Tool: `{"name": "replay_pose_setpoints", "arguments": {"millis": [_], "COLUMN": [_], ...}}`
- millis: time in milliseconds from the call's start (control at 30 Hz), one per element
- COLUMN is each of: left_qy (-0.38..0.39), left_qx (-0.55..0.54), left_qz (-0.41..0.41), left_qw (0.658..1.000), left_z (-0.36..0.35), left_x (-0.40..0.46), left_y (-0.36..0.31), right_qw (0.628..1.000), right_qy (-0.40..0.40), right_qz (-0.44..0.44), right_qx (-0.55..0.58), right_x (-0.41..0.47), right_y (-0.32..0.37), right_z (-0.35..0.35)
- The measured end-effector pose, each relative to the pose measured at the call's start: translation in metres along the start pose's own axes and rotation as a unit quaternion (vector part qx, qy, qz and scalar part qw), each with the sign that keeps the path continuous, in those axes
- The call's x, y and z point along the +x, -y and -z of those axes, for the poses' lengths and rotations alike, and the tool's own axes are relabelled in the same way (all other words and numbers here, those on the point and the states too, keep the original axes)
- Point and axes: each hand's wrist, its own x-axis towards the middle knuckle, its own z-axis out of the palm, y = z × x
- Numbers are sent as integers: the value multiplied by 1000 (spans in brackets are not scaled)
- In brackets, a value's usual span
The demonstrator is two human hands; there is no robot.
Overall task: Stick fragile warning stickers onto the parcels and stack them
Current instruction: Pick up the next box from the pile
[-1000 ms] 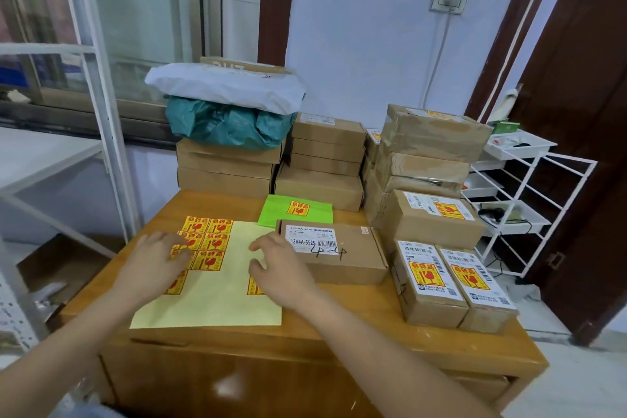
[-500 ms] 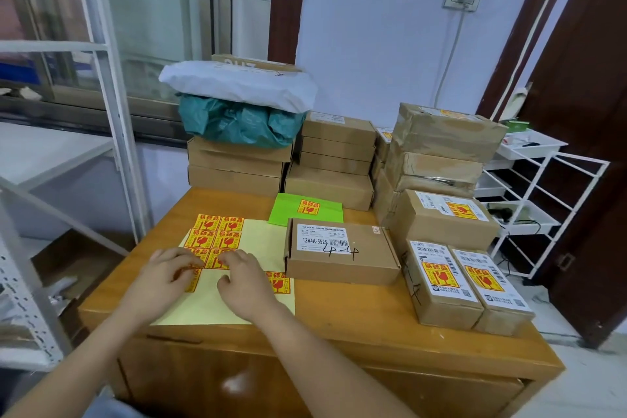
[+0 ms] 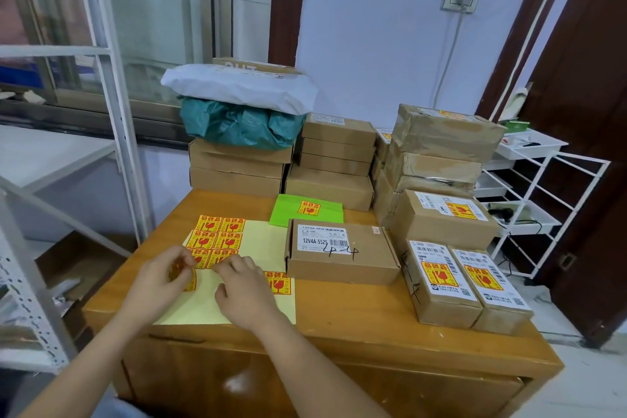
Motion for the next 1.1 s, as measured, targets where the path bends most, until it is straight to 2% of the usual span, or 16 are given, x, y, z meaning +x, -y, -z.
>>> {"name": "replay_pose_setpoints", "arguments": {"millis": [133,233,367,500,733,900,1100], "left_qy": [-2,12,28,35,37,49,106], "left_qx": [-66,-68,-78,-116,-183,-200,-152], "left_qz": [13,-12,-33,-34,-37,-37,-20], "left_qw": [998,998,996,992,982,978,983], "left_z": [5,7,4,-3,-24,-55,-120], "left_x": [-2,-1,-1,4,23,42,76], "left_y": [-3,-12,-32,-52,-95,-141,-175], "right_qw": [1000,997,978,967,952,957,957], "right_qy": [-2,-7,-41,-99,-190,-176,-158], "right_qz": [4,-13,-52,-54,-44,-71,-159], "right_qx": [12,72,196,229,235,219,185], "right_x": [-1,1,1,-4,-15,-27,-43], "right_y": [2,2,4,2,-33,-76,-131], "right_z": [1,4,8,15,69,119,156]}}
